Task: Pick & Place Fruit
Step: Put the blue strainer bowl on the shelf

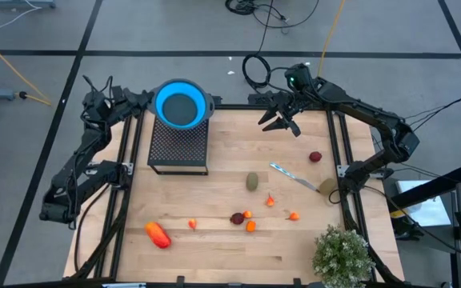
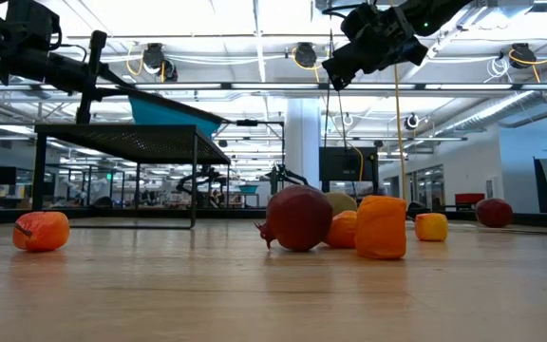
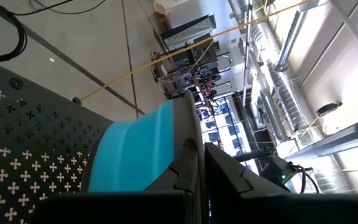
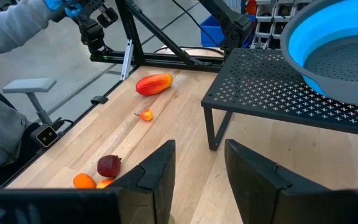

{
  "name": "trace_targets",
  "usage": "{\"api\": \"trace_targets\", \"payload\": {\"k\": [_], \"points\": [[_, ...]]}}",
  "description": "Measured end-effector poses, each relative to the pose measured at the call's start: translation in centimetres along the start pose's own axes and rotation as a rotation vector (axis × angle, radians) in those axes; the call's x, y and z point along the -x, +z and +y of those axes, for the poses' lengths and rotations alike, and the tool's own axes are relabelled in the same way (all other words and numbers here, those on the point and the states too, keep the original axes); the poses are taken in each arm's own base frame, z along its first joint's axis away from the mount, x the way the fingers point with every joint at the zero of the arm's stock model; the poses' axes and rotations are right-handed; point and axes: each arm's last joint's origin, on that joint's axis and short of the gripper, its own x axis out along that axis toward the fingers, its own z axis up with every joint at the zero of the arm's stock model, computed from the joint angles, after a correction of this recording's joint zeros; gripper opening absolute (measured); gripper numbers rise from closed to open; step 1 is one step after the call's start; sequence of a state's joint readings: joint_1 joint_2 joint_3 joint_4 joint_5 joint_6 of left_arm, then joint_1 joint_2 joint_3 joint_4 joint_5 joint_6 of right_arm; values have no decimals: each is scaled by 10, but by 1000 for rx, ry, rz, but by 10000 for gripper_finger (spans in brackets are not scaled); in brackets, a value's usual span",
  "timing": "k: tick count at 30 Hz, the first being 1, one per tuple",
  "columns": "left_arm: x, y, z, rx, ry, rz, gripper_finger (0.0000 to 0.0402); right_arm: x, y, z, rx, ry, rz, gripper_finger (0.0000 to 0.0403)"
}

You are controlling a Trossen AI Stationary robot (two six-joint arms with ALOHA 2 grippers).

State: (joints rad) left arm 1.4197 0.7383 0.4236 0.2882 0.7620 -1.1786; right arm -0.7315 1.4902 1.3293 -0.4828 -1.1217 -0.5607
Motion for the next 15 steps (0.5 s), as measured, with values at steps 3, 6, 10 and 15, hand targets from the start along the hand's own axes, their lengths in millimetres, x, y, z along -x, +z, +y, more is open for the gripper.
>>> {"api": "trace_targets", "payload": {"k": [3,6,10,15], "points": [[0,0,0,-7,0,0,21,0,0,0,0,-1,0,130],[0,0,0,-5,0,-1,21,0,0,0,-5,-1,0,130],[0,0,0,18,0,0,22,0,0,0,-7,-3,2,130],[0,0,0,9,-3,5,30,0,0,0,-7,-4,2,130]]}}
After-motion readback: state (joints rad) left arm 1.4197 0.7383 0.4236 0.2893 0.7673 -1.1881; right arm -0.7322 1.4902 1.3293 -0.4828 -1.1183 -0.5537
